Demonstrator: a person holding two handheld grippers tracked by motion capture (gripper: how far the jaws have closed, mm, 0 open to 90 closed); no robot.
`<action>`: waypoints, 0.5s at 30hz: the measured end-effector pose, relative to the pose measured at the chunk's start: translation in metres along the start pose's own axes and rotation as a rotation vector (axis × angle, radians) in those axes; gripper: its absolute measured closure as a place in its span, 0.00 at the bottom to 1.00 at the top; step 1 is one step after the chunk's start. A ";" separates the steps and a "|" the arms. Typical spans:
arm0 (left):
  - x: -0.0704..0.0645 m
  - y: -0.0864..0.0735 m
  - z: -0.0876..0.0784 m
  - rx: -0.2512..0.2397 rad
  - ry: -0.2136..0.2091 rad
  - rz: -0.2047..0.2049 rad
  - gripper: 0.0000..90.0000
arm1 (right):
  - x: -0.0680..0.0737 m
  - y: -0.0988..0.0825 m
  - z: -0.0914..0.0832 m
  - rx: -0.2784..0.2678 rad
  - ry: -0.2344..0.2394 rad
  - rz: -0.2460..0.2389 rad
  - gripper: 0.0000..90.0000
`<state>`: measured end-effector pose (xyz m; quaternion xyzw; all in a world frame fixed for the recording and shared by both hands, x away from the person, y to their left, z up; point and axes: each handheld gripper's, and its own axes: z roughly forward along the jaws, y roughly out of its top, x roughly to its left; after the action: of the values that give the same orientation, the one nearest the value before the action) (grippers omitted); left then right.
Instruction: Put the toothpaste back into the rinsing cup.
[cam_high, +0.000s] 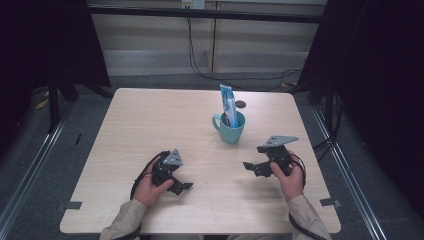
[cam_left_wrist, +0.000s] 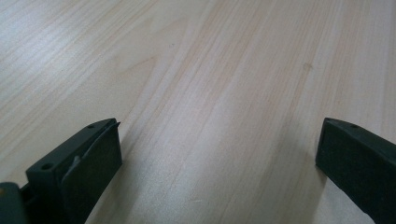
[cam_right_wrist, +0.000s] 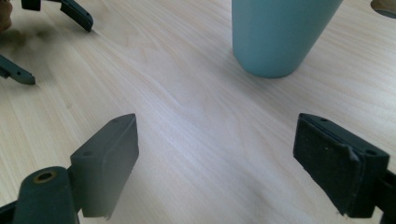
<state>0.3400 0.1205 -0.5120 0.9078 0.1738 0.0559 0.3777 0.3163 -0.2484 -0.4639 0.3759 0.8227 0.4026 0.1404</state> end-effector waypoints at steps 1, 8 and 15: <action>0.000 0.000 0.000 0.000 0.000 0.000 0.00 | 0.000 -0.002 0.000 0.003 0.000 -0.001 0.15; 0.000 0.000 0.000 0.000 0.000 0.000 0.00 | 0.001 -0.014 -0.001 0.014 0.003 0.002 0.15; 0.000 0.000 0.000 0.000 0.000 -0.001 0.00 | 0.003 -0.022 -0.001 0.023 0.000 0.001 0.15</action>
<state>0.3399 0.1205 -0.5121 0.9077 0.1740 0.0557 0.3777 0.3024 -0.2549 -0.4798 0.3777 0.8272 0.3932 0.1358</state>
